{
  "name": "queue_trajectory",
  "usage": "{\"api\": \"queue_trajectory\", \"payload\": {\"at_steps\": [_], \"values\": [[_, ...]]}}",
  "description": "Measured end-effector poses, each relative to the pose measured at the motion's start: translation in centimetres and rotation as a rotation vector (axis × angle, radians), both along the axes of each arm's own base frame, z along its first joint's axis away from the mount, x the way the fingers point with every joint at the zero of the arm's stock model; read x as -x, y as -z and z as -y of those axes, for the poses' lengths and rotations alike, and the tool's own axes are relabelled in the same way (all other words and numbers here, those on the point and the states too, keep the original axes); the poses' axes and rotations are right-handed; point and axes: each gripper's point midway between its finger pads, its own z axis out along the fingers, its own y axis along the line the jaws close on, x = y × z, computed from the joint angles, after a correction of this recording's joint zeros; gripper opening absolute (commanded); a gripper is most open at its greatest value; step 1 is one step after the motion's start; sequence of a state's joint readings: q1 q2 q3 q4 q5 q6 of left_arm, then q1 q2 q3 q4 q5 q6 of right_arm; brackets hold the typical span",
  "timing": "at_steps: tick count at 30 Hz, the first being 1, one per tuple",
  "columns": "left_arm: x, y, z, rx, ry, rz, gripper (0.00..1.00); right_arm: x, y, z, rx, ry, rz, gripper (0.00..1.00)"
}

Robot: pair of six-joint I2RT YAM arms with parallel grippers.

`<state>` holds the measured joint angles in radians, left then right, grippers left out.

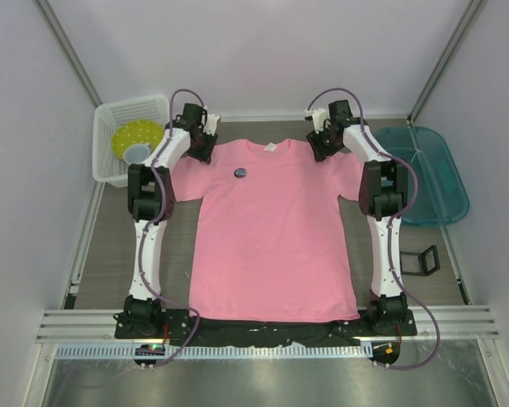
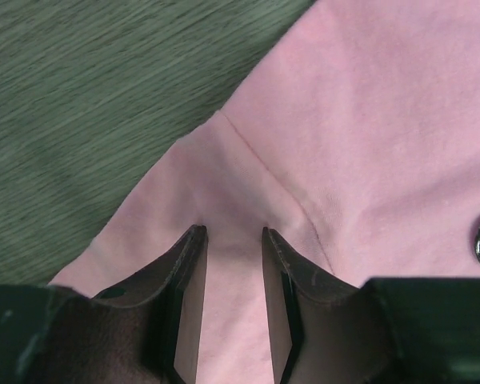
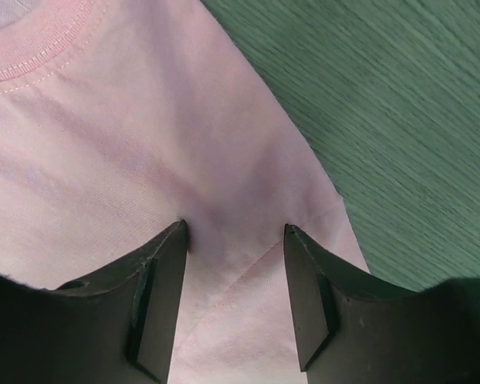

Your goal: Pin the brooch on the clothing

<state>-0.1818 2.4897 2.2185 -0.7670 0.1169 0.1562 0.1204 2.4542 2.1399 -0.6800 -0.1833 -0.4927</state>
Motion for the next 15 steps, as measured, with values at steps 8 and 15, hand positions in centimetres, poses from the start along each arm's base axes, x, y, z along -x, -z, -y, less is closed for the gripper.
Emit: {"api": "queue_trajectory", "payload": {"at_steps": [8,15], "values": [[-0.2,0.1,-0.3,-0.005,0.007,0.012,0.36,0.0,-0.1,-0.5,-0.033,0.007,-0.004,0.60],[-0.2,0.2,-1.2,-0.052,0.000,0.009,0.33,0.1,-0.2,-0.8,-0.051,0.013,-0.008,0.62]]}}
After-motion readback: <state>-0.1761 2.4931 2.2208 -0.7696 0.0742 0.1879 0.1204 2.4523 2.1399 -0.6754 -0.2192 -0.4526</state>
